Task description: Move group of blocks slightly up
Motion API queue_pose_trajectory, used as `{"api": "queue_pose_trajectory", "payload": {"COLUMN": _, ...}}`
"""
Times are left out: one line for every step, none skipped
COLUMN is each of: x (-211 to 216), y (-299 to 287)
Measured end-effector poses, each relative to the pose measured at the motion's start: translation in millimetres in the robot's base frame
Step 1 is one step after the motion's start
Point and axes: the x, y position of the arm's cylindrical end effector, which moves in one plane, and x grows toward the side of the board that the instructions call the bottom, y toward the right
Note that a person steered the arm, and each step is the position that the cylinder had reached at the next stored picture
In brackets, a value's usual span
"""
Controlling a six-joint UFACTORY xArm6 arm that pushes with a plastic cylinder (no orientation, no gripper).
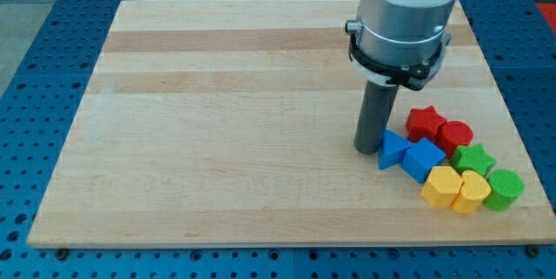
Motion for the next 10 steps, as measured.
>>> {"api": "queue_pose_trajectory", "payload": {"x": 0.0, "y": -3.8}}
{"api": "queue_pose_trajectory", "payload": {"x": 8.6, "y": -35.1}}
{"api": "queue_pose_trajectory", "payload": {"x": 49.6, "y": -50.2}}
{"api": "queue_pose_trajectory", "payload": {"x": 89.9, "y": -30.7}}
{"api": "queue_pose_trajectory", "payload": {"x": 112.1, "y": 10.6}}
{"api": "queue_pose_trajectory", "payload": {"x": 112.9, "y": 43.2}}
{"api": "queue_pose_trajectory", "payload": {"x": 109.5, "y": 107.5}}
{"api": "queue_pose_trajectory", "payload": {"x": 109.2, "y": 163.1}}
{"api": "queue_pose_trajectory", "payload": {"x": 101.1, "y": 170.9}}
{"api": "queue_pose_trajectory", "payload": {"x": 92.2, "y": 167.4}}
